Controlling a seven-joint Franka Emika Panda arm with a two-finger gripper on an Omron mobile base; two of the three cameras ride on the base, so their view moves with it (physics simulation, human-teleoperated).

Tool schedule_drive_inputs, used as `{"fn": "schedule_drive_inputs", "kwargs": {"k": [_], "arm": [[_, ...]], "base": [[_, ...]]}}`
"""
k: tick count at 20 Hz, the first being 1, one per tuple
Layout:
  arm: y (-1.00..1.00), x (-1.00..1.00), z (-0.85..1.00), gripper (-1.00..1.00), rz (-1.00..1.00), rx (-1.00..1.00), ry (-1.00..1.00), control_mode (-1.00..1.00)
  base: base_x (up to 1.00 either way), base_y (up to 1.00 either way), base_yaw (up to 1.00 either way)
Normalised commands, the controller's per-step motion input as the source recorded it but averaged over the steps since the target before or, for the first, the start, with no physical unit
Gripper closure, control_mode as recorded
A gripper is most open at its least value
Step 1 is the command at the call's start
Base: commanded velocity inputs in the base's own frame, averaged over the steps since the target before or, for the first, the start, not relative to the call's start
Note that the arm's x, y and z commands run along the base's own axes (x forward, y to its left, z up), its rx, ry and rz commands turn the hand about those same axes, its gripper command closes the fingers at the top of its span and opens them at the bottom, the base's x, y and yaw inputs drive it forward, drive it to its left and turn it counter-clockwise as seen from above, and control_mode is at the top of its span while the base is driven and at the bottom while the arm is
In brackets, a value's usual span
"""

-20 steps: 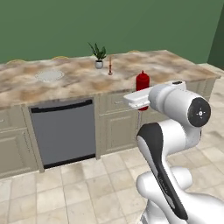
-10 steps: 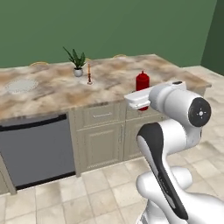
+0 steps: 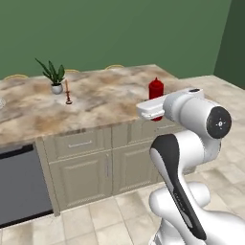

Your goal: Move the ketchup and shaker from the cabinet to the dining counter.

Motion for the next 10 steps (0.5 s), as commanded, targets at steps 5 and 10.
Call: {"fn": "schedule_drive_inputs", "kwargs": {"k": [5, 10], "arm": [[0.0, 0.0, 0.0, 1.0, 0.0, 0.0, 0.0, 1.0], [0.0, 0.0, 0.0, 1.0, 0.0, 0.0, 0.0, 1.0]], "base": [[0.66, -0.86, 0.0], [0.52, -0.9, 0.0]]}}
